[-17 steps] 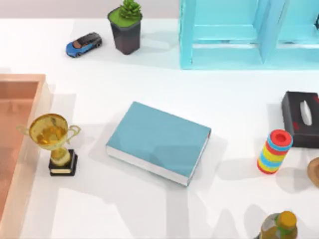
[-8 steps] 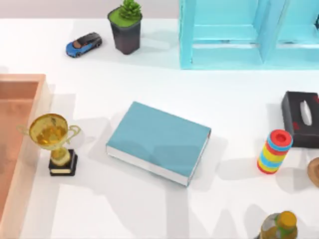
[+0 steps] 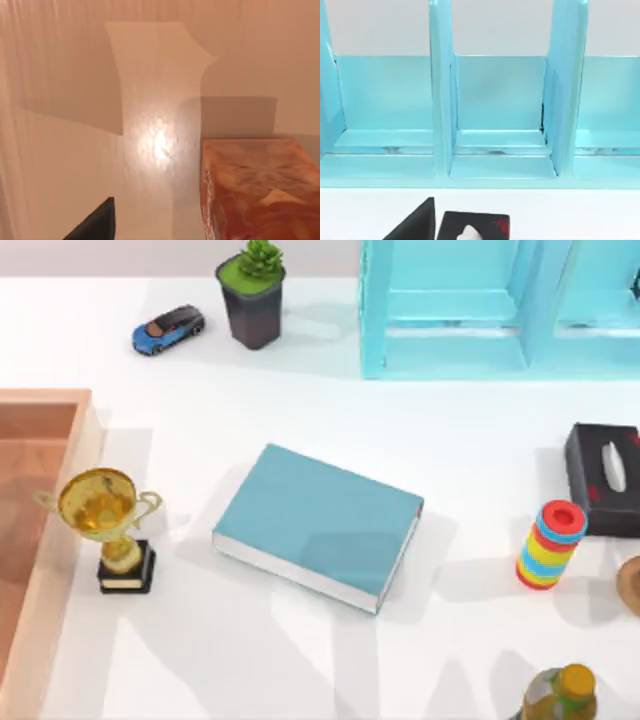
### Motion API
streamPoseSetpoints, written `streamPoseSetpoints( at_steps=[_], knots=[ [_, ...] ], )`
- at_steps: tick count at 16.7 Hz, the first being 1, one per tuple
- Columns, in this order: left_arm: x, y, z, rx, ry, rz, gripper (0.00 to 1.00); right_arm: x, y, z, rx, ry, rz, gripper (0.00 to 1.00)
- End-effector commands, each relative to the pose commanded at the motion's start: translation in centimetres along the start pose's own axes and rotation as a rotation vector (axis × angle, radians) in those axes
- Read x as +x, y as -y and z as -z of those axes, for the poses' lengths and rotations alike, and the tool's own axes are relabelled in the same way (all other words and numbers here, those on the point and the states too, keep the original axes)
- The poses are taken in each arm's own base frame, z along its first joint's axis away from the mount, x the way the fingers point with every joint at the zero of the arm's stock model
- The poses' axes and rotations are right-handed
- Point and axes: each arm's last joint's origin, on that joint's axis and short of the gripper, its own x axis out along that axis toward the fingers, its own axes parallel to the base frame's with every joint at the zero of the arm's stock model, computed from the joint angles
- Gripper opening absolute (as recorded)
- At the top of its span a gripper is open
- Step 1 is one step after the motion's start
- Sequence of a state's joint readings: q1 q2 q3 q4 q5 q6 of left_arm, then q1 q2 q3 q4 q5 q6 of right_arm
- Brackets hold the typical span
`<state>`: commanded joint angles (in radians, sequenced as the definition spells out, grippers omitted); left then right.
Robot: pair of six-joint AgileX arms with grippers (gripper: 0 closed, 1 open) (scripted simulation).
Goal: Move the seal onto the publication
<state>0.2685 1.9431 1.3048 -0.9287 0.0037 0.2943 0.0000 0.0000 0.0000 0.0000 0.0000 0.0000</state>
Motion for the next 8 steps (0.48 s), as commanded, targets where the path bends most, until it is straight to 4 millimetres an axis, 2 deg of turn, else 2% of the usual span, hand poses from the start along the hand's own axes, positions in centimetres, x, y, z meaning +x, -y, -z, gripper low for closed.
streamPoseSetpoints(
  at_steps=[3,7,8],
  knots=[
    [1.72,0.02,0.06,0.0,0.0,0.0,1.0,0.0,0.0,0.0,0.0,0.0,0.0,1.0],
    [1.78,0.02,0.06,0.0,0.0,0.0,1.0,0.0,0.0,0.0,0.0,0.0,0.0,1.0],
    [1.78,0.02,0.06,0.0,0.0,0.0,0.92,0.0,0.0,0.0,0.0,0.0,0.0,1.0]
  ],
)
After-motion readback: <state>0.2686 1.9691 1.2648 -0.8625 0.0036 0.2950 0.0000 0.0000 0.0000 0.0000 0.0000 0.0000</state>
